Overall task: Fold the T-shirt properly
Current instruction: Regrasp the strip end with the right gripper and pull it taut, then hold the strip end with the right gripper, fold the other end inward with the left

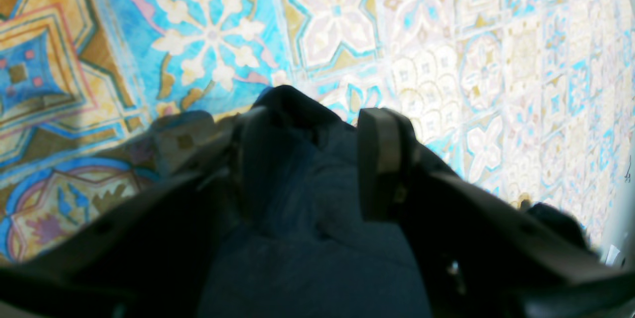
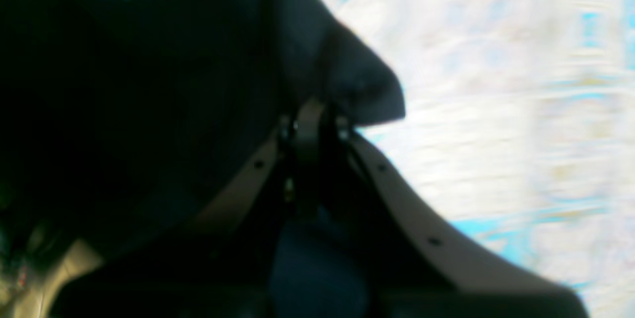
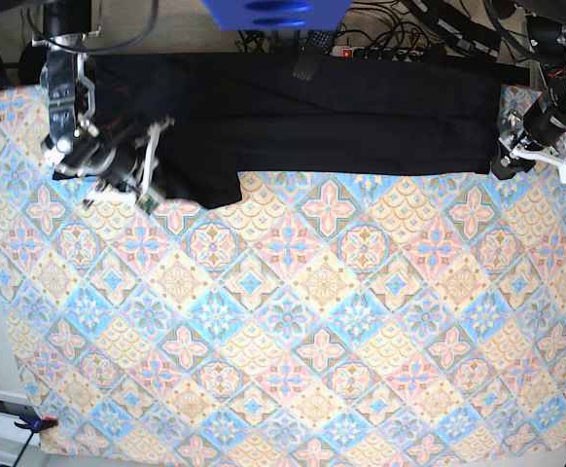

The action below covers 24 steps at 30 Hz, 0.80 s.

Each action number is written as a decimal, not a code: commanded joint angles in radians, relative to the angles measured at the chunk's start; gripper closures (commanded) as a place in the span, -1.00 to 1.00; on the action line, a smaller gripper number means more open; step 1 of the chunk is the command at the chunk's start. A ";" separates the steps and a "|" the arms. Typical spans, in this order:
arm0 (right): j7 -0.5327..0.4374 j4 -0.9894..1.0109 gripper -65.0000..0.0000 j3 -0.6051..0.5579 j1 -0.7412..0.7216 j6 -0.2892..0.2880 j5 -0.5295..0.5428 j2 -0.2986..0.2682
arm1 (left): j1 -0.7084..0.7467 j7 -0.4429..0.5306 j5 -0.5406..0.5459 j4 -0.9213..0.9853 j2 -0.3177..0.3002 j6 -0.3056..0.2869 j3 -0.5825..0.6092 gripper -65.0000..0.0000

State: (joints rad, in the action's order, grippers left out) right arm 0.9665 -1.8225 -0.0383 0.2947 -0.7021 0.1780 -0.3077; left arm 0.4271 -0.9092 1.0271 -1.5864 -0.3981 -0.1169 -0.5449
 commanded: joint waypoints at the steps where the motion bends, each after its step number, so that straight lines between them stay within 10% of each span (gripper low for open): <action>1: -0.016 -0.041 0.99 0.016 0.013 0.004 0.007 -0.014 | 0.000 0.014 0.014 -0.015 -0.019 -0.007 -0.008 0.13; 18: -0.016 -0.105 0.97 0.051 0.298 0.004 0.005 -0.084 | 0.000 0.014 0.009 -0.015 -0.020 -0.007 -0.008 0.13; 24: -0.014 -0.107 0.48 0.056 0.300 0.004 0.004 -0.104 | 0.003 0.008 -0.081 -0.013 -0.035 -0.007 -0.007 0.11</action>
State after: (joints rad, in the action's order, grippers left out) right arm 0.9623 -1.9133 0.0109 0.5926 -0.6964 0.1753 -0.4004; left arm 0.4294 -0.9119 0.9352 -1.5864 -0.4156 -0.1169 -0.5449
